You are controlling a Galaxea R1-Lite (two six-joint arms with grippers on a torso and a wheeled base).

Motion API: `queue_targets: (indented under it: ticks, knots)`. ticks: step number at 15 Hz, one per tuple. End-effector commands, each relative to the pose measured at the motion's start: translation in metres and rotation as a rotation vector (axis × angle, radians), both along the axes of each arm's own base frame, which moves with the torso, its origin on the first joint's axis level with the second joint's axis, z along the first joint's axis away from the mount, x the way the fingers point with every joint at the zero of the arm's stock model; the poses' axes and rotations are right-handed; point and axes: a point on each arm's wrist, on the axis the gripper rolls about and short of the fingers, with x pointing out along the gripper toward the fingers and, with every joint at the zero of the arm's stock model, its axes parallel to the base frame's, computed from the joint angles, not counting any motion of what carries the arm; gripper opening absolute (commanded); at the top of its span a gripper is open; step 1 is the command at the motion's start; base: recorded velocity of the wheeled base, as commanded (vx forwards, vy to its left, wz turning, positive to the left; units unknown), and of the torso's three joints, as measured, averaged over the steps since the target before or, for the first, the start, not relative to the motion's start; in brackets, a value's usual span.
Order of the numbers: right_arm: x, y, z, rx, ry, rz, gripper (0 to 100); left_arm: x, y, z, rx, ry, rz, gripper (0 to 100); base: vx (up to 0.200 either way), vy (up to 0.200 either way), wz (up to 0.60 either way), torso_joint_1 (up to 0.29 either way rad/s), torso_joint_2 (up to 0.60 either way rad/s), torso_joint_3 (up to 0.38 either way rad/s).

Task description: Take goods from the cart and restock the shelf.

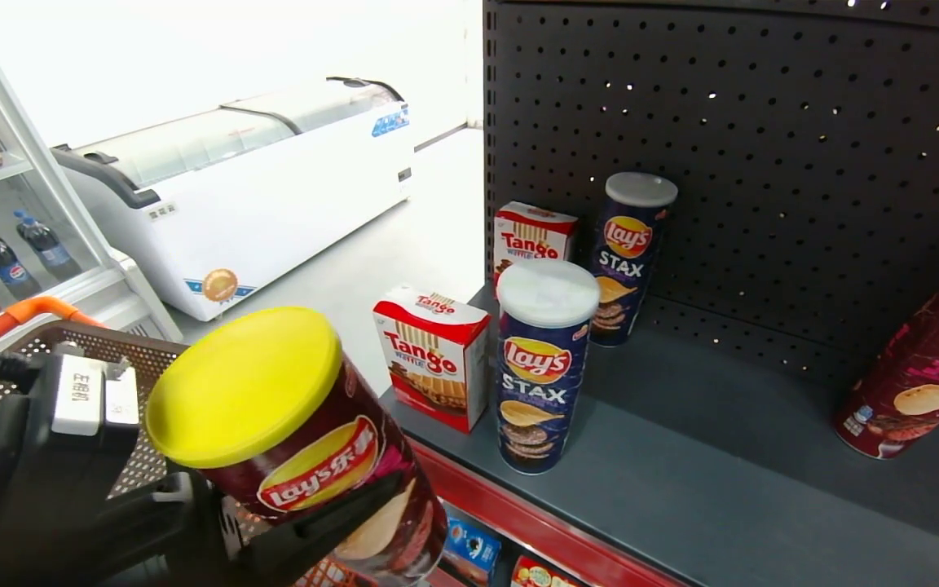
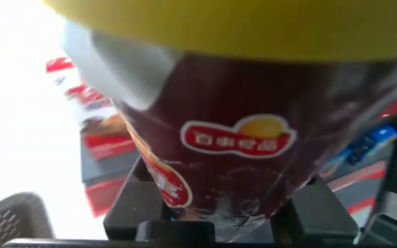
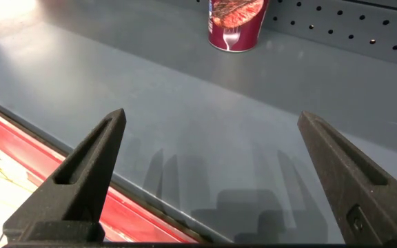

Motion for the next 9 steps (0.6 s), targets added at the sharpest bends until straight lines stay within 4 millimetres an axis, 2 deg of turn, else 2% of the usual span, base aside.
queue_targets:
  ticks: [1,5,9]
  knots:
    - [0.0,0.0,0.0,-0.002,0.001,0.0,100,0.004,-0.007,-0.002,0.013,0.017,-0.068,0,0.0,0.0,0.0,0.0,0.0,0.0]
    - [0.0,0.0,0.0,0.0,0.001,0.0,100,-0.005,-0.001,-0.015,0.057,0.079,-0.157,0,0.0,0.0,0.0,0.0,0.0,0.0]
    - [0.0,0.0,0.0,-0.002,0.001,0.0,100,-0.014,0.006,-0.008,0.068,0.096,-0.18,0,0.0,0.0,0.0,0.0,0.0,0.0]
